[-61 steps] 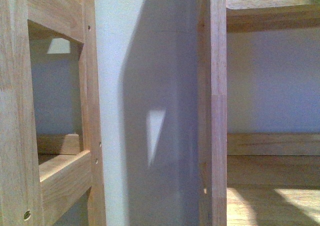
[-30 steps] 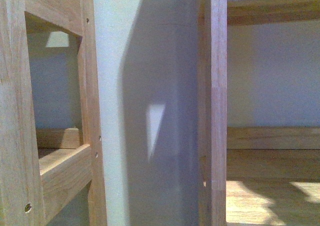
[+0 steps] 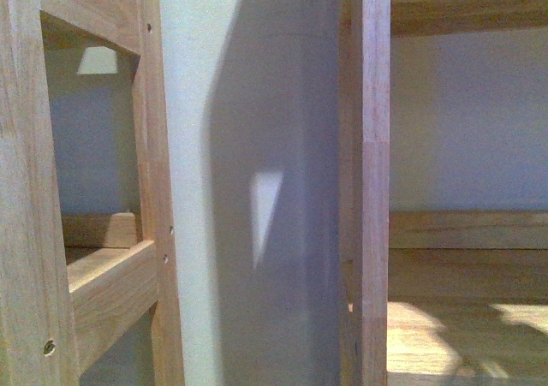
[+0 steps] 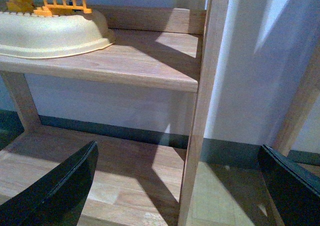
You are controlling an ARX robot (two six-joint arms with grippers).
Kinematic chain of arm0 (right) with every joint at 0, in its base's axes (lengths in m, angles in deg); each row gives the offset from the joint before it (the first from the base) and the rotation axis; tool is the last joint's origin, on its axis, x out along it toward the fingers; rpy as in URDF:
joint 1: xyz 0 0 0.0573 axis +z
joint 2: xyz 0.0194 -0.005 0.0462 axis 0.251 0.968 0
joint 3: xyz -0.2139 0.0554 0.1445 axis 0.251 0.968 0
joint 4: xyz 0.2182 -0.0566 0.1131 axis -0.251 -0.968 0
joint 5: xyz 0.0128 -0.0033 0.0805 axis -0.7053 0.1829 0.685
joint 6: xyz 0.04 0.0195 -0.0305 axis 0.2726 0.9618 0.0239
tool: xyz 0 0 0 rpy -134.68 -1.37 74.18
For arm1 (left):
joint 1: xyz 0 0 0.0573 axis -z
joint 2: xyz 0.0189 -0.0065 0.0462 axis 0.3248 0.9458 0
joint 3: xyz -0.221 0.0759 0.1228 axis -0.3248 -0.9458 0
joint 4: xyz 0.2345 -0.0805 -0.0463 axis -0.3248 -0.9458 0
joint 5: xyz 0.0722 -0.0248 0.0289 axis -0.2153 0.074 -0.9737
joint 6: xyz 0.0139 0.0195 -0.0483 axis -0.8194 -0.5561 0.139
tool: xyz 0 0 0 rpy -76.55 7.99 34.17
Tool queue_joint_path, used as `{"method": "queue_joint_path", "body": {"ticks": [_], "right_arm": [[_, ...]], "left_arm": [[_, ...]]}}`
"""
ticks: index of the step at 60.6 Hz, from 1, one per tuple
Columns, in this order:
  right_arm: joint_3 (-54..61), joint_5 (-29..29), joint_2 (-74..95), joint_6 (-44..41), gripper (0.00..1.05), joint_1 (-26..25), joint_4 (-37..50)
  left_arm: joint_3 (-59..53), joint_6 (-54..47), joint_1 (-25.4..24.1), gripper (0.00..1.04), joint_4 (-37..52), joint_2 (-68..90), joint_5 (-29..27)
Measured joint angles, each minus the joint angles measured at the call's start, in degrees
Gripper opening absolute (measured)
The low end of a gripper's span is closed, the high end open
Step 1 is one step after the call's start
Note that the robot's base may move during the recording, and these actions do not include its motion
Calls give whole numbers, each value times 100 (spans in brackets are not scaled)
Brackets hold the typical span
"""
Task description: Put away toys
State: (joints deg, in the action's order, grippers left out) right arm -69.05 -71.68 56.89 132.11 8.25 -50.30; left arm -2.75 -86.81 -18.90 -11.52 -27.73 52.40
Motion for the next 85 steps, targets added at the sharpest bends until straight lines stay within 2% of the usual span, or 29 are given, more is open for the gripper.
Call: {"method": "queue_joint_path", "body": {"ticks": [13,43,60,85], "right_arm": [[-289,398,114,601,19,-15,-463],[-903,544,470,627,19,-323,-1095],[-855,599,588,520,19,-584,-1016],[-671,789,643,354,19,-426,-599]], "left_arm": [[0,0,0,99,0,0,0],[0,0,0,99,0,0,0],[0,0,0,99,0,0,0],[0,0,0,99,0,0,0]]}}
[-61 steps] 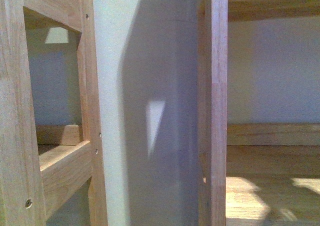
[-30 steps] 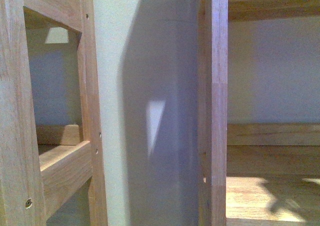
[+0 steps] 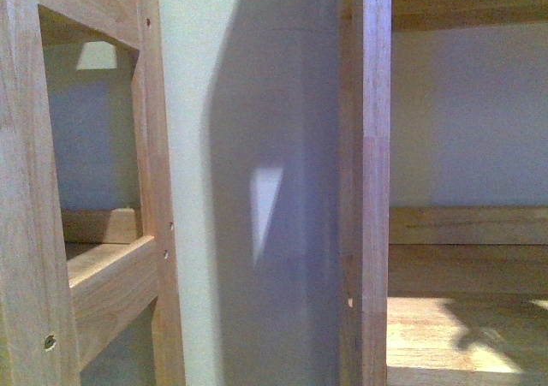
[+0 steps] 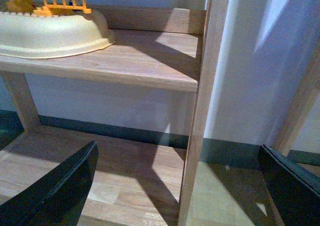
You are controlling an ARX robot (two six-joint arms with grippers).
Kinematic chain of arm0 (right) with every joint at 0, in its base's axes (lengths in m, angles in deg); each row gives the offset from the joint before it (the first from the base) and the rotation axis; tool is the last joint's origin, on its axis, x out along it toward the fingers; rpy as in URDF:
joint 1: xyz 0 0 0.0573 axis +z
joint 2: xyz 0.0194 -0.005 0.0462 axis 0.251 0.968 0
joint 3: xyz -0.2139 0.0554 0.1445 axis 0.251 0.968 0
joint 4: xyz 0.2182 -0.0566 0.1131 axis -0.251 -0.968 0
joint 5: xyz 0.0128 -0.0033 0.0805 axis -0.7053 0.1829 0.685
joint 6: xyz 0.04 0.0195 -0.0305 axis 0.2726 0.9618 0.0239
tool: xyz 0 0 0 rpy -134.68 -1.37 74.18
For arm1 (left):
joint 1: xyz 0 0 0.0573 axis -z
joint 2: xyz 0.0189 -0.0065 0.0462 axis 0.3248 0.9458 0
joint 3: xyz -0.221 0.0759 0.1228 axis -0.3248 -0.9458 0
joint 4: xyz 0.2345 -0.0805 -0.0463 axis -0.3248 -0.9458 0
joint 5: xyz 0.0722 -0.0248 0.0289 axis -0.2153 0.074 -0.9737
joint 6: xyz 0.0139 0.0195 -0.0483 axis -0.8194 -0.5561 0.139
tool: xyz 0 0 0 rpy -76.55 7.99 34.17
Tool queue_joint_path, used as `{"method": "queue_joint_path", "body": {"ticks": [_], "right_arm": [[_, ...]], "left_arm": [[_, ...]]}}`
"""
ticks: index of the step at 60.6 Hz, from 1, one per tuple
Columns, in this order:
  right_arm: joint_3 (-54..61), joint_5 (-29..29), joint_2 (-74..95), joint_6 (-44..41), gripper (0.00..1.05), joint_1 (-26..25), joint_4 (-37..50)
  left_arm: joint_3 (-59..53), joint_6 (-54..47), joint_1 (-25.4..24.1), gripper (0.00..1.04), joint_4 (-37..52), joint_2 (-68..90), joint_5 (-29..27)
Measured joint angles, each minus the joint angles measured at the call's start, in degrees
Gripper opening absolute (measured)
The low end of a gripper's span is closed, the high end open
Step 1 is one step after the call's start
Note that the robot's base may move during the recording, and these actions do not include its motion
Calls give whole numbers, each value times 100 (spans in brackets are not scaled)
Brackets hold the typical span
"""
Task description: Put away toys
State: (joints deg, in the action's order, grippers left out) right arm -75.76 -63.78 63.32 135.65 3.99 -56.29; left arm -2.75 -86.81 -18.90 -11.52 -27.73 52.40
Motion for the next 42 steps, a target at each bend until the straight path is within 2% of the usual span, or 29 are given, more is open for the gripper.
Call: {"method": "queue_joint_path", "body": {"ticks": [8,10,24,34,42], "right_arm": [[4,70,24,-26,19,55,50],[9,61,26,-59,21,59,46],[153,-118,-4,-74,56,46,256],[361,-584,-109,-546,80,33,535],[590,-726,-293,-850,97,2,737]], "left_arm": [[0,0,0,99,0,0,0],[0,0,0,99,0,0,0],[0,0,0,99,0,0,0],[0,0,0,99,0,0,0],[0,0,0,99,0,0,0]]}}
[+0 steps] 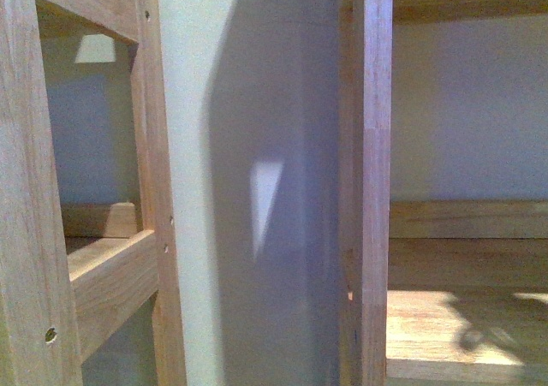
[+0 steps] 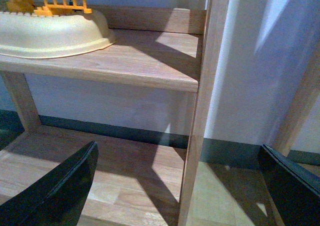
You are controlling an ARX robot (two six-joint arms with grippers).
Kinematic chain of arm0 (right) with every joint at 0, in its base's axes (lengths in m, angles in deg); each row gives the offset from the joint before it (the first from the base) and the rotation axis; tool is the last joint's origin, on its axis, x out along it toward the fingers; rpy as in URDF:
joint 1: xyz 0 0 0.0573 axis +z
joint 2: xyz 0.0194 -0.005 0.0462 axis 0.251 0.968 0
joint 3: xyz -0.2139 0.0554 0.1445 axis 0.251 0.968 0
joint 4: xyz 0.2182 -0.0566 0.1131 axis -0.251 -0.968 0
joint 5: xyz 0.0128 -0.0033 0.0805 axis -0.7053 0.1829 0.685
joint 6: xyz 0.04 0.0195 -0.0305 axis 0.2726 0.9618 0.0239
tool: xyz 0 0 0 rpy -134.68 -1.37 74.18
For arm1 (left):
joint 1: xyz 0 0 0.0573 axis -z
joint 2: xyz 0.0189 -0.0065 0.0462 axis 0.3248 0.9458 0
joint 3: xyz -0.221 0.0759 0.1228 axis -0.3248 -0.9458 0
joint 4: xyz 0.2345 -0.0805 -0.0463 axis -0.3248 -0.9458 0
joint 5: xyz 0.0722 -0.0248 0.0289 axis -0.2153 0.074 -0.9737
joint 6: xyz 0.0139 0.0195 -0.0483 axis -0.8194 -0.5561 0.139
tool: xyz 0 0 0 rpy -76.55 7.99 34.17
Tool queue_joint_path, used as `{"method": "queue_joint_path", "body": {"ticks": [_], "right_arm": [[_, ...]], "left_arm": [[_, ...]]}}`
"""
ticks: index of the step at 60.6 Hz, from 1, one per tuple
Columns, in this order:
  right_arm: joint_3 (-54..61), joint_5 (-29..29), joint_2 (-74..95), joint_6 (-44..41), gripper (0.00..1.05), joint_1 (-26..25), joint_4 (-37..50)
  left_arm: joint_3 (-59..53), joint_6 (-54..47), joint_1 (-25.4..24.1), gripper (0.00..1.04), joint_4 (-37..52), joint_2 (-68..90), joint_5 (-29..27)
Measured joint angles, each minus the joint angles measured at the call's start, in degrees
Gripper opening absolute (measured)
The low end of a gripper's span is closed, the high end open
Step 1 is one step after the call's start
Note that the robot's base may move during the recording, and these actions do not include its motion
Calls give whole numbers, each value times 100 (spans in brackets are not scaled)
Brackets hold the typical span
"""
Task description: Put away toys
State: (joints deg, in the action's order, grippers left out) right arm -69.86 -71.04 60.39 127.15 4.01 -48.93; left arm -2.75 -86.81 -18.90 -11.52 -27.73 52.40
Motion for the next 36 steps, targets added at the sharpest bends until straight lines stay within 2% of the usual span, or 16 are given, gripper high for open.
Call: {"method": "queue_joint_path", "body": {"ticks": [4,23,36], "right_arm": [[136,7,-127,-17,104,-22,76],[645,289,-673,-85,104,11,319],[1128,155,-1237,-223,104,70,466]], "left_arm": [[0,0,0,99,0,0,0],[0,0,0,99,0,0,0],[0,0,0,99,0,0,0]]}}
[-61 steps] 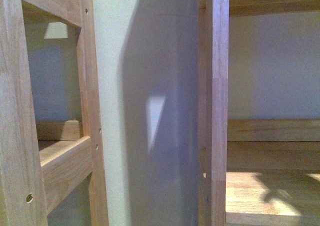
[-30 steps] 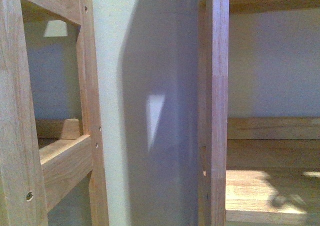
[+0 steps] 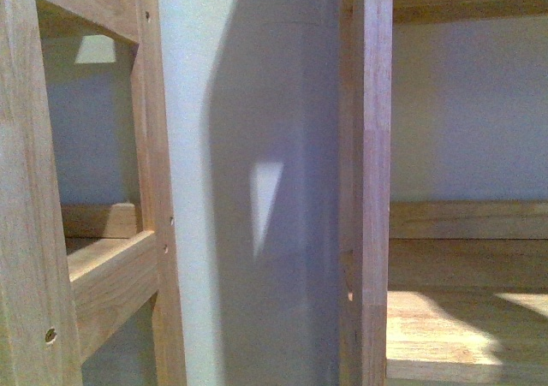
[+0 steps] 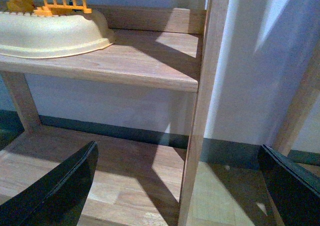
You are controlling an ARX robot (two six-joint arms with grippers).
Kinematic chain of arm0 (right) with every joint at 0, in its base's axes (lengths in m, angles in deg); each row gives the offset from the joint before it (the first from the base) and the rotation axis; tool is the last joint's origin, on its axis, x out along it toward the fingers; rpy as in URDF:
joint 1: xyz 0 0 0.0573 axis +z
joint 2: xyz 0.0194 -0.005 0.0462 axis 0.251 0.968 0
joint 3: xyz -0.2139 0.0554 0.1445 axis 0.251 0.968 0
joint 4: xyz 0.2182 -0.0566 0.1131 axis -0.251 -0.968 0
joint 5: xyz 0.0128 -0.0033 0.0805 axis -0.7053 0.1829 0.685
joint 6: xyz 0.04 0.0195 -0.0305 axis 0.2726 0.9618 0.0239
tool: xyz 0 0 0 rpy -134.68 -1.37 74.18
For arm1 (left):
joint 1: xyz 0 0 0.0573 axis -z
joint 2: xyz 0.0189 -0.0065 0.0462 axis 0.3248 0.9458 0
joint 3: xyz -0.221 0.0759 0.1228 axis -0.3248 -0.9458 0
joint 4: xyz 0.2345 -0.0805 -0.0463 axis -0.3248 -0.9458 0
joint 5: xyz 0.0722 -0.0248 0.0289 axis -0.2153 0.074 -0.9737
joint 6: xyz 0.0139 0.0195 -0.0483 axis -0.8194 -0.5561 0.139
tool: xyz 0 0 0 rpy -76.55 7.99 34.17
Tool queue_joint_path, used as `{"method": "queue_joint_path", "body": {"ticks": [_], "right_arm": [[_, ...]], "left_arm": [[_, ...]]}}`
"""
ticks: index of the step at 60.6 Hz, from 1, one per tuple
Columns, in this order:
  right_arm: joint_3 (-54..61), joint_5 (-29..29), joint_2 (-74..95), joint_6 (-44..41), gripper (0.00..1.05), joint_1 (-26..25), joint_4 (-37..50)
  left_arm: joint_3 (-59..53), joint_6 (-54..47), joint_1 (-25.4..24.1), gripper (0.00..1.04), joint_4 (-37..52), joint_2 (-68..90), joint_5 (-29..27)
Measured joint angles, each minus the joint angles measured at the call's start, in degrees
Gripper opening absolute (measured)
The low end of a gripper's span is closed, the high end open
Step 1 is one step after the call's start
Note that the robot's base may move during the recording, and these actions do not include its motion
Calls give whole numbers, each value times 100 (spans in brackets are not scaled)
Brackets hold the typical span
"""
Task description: Put away toys
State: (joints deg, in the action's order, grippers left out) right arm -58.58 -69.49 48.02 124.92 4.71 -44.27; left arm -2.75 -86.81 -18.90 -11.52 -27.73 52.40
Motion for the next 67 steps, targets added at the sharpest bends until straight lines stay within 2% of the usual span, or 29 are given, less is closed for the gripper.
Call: {"method": "queue_joint_path", "body": {"ticks": [15,23,30,39,45,51,59,67], "right_arm": [[1113,-492,-1145,-695,104,216,575],[2138,-872,-2063,-1421,104,442,1215],[3014,-896,-2830,-1843,104,481,1515],[4212,-682,-3821,-2164,104,131,1786],[5184,-210,-4605,-2181,104,-540,1847],[5840,48,-5071,-2155,104,-988,1856],[6638,15,-5449,-2194,104,-1032,1950],[7538,-551,-5947,-2649,104,-645,2120]], "left_arm": [[0,0,0,99,0,0,0],[0,0,0,99,0,0,0],[0,0,0,99,0,0,0],[0,0,0,99,0,0,0],[0,0,0,99,0,0,0],[0,0,0,99,0,0,0],[0,0,0,99,0,0,0],[0,0,0,99,0,0,0]]}}
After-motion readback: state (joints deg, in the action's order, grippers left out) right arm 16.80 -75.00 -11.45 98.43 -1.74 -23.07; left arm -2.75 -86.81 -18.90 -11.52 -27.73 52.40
